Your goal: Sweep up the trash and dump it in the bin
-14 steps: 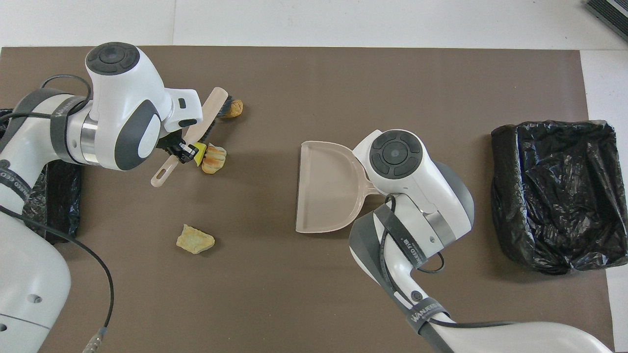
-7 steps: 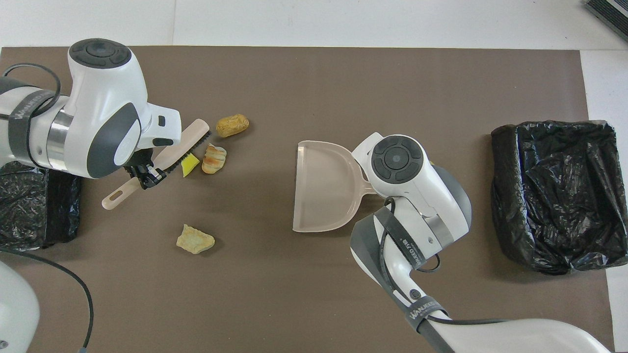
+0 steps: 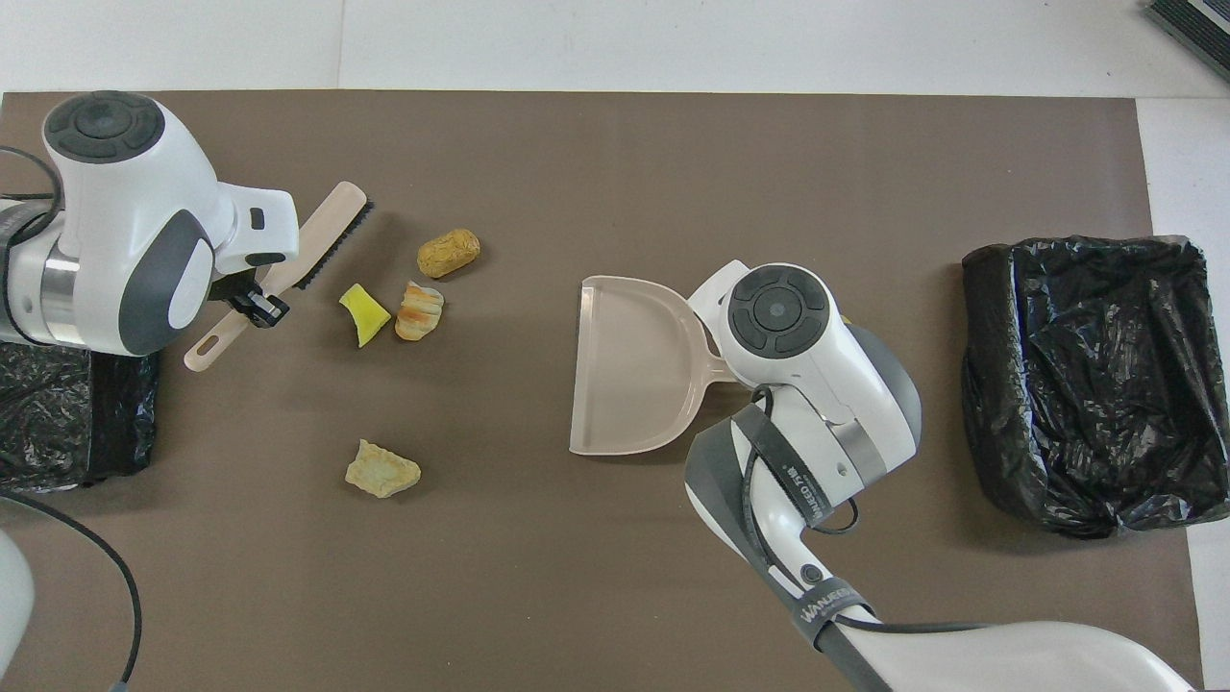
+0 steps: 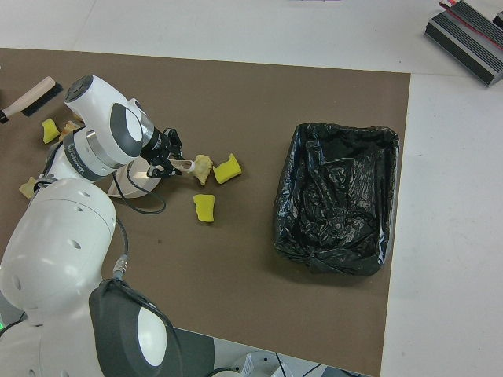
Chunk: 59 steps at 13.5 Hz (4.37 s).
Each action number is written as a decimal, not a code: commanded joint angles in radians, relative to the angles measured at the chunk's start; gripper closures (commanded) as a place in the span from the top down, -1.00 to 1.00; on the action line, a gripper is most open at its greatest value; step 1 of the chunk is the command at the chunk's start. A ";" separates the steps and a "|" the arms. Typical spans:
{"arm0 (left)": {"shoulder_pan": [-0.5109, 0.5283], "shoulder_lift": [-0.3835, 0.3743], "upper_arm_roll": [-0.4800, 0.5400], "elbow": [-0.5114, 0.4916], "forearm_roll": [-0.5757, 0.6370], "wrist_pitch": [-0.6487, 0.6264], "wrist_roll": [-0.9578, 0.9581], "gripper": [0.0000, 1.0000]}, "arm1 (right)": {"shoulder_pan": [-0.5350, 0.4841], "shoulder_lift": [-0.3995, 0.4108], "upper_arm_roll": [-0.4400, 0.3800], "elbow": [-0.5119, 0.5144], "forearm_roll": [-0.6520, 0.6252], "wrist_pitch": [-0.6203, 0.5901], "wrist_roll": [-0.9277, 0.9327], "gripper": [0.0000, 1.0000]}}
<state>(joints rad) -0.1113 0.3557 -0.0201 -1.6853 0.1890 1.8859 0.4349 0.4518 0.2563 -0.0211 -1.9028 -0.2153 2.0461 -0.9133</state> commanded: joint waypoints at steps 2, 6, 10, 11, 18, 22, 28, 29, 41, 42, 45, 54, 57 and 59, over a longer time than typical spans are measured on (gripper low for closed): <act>-0.022 0.020 -0.011 -0.034 -0.029 0.085 0.002 -1.00 | -0.008 0.000 0.006 -0.012 0.021 0.031 -0.002 -1.00; -0.120 0.039 -0.012 -0.111 -0.069 0.148 -0.012 -1.00 | -0.008 0.000 0.007 -0.012 0.021 0.031 -0.002 -1.00; -0.212 0.011 -0.014 -0.166 -0.106 0.134 -0.065 -1.00 | -0.008 0.000 0.006 -0.012 0.021 0.031 -0.004 -1.00; -0.238 -0.003 -0.015 -0.189 -0.111 0.134 -0.106 -1.00 | -0.008 0.000 0.006 -0.012 0.021 0.031 -0.002 -1.00; -0.447 -0.080 -0.017 -0.235 -0.282 -0.008 -0.220 -1.00 | -0.008 -0.002 0.006 -0.012 0.021 0.028 -0.004 -1.00; -0.470 -0.174 -0.015 -0.234 -0.321 -0.022 -0.406 -1.00 | -0.008 -0.002 0.006 -0.012 0.021 0.028 -0.004 -1.00; -0.340 -0.297 -0.006 -0.235 -0.347 -0.230 -0.485 -1.00 | -0.010 0.000 0.006 -0.012 0.021 0.028 -0.006 -1.00; -0.296 -0.305 -0.006 -0.237 -0.344 -0.269 -0.487 -1.00 | -0.010 0.000 0.006 -0.012 0.021 0.031 -0.024 -1.00; -0.222 -0.655 -0.008 -0.828 -0.273 -0.067 -1.290 -1.00 | -0.044 0.015 0.006 -0.012 0.021 0.103 -0.323 -1.00; -0.235 -0.652 -0.011 -0.847 -0.273 -0.030 -1.330 -1.00 | -0.044 0.015 0.006 -0.012 0.021 0.103 -0.323 -1.00; -0.300 -0.603 -0.012 -0.850 -0.305 0.074 -1.302 -1.00 | -0.044 0.015 0.006 -0.012 0.021 0.101 -0.315 -1.00; -0.507 -0.422 -0.017 -0.673 -0.607 0.332 -1.157 -1.00 | -0.044 0.015 0.006 -0.012 0.024 0.101 -0.309 -1.00; -0.600 -0.316 -0.017 -0.585 -0.631 0.386 -1.174 -1.00 | -0.044 0.015 0.006 -0.013 0.024 0.101 -0.309 -1.00; -0.616 -0.288 -0.018 -0.550 -0.634 0.413 -1.170 -1.00 | -0.044 0.015 0.006 -0.013 0.024 0.101 -0.309 -1.00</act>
<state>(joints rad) -0.7042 0.0143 -0.0525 -2.2936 -0.4273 2.2795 -0.7417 0.4181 0.2754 -0.0223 -1.9079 -0.2148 2.1370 -1.2004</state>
